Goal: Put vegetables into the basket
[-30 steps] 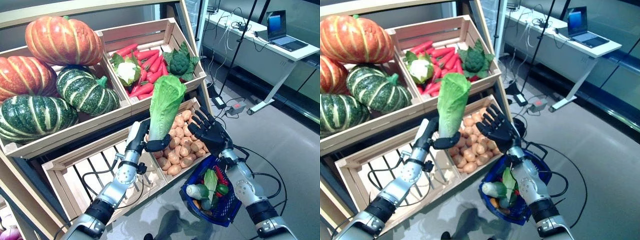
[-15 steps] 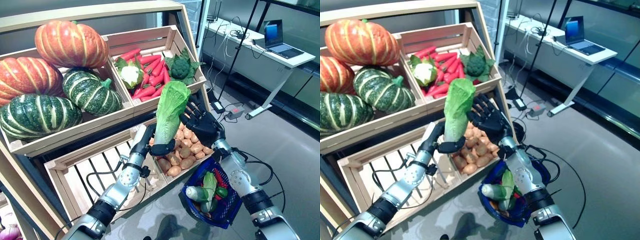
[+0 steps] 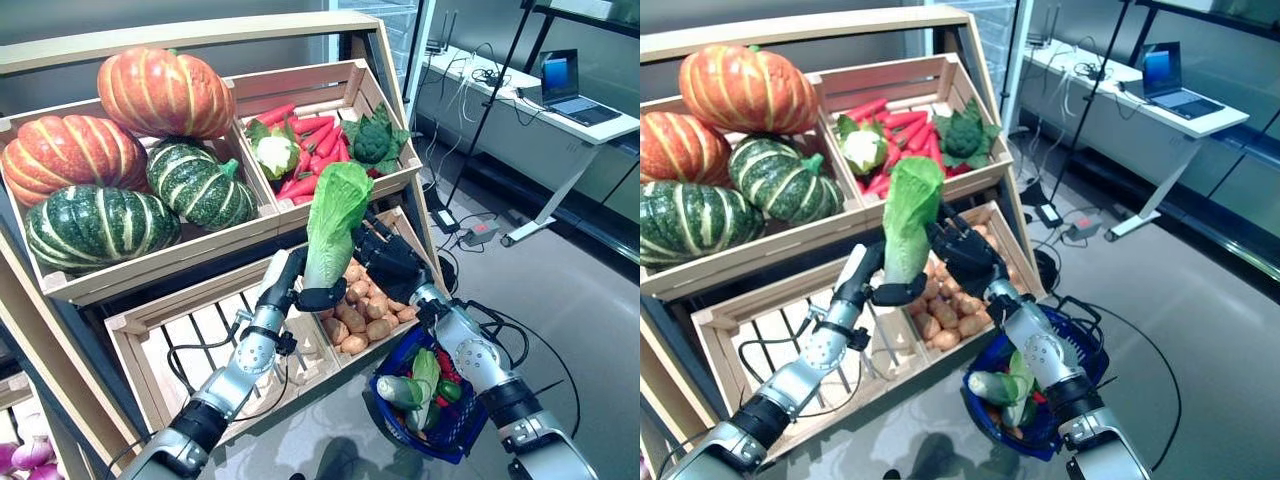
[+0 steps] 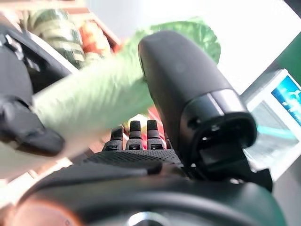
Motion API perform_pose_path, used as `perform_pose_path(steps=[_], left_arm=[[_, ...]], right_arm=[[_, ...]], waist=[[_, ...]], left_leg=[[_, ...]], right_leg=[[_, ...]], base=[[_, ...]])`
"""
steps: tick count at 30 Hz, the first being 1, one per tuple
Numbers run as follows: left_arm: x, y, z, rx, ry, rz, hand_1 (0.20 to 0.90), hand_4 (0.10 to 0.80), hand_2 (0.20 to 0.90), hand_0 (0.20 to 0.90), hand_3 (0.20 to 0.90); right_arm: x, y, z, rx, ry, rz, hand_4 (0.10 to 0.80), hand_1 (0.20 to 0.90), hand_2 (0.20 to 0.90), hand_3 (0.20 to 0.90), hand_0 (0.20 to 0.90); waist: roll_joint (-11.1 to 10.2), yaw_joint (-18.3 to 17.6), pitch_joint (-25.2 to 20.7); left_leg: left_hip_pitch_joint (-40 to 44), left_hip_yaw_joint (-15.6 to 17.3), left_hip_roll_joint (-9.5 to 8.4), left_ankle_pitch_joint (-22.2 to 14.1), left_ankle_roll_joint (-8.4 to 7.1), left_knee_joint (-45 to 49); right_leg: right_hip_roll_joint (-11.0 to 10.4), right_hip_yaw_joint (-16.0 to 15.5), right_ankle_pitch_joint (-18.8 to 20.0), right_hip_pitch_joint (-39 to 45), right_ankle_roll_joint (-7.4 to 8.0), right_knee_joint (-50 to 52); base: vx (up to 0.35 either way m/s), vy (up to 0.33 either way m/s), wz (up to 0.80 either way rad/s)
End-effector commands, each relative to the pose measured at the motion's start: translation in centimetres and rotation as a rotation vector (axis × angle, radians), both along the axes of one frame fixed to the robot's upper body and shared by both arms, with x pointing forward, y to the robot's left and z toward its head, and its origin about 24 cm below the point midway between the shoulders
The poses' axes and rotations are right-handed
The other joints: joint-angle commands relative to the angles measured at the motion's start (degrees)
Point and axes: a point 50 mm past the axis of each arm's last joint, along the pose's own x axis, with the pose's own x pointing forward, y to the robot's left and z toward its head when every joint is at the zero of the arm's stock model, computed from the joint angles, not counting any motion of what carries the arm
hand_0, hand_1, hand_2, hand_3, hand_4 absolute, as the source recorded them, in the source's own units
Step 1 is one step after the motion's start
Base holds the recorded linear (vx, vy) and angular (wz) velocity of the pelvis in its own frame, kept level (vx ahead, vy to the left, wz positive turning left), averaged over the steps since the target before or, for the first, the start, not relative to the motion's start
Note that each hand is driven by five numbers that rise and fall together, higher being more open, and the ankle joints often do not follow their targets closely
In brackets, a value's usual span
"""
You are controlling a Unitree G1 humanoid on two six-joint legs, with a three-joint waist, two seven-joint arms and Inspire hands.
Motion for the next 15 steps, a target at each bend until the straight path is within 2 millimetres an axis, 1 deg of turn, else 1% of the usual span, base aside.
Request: perform_pose_path(steps=[1, 6, 10, 15], left_arm=[[-0.4, -6.6, 3.3, -0.055, -0.132, -0.423, 0.300, 0.400, 0.300, 0.300, 0.300], [-0.8, -7.2, 2.1, -0.131, -0.001, -0.512, 0.300, 0.400, 0.300, 0.300, 0.300], [-1.1, -7.6, 1.4, -0.169, 0.086, -0.591, 0.300, 0.400, 0.300, 0.300, 0.300], [-1.9, -8.0, 0.1, -0.302, 0.264, -0.716, 0.300, 0.400, 0.300, 0.300, 0.300]], right_arm=[[0.7, 5.6, 8.1, 0.180, -0.349, 0.296, 0.800, 0.900, 0.900, 0.900, 0.900], [0.6, 5.6, 10.4, 0.194, -0.479, 0.370, 0.800, 0.900, 0.900, 0.900, 0.900], [0.7, 5.5, 11.8, 0.184, -0.547, 0.423, 0.800, 0.900, 0.900, 0.900, 0.900], [0.6, 5.3, 13.4, 0.226, -0.628, 0.503, 0.800, 0.900, 0.900, 0.900, 0.900]], waist=[[0.17, 0.40, -6.70], [0.19, 0.44, -6.69], [0.12, 0.46, -6.62], [0.08, 0.56, -6.63]], left_leg=[[0.43, 0.68, 1.69, -4.57, -0.99, 0.03], [0.33, 0.30, 1.65, -4.56, -1.02, 0.03], [0.33, 0.15, 1.60, -4.62, -0.91, 0.03], [0.26, 0.00, 1.61, -4.60, -0.82, 0.03]], right_leg=[[-0.68, 0.30, 1.85, -2.21, -1.02, 0.03], [-0.67, 0.53, 1.87, -2.32, -0.97, 0.07], [-0.65, 0.78, 1.81, -2.40, -1.00, 0.20], [-0.72, 1.08, 1.84, -2.47, -0.91, 0.17]], base=[[0.004, -0.003, 0.04], [-0.001, -0.002, 0.10], [-0.002, 0.000, 0.03], [0.000, 0.000, 0.00]])
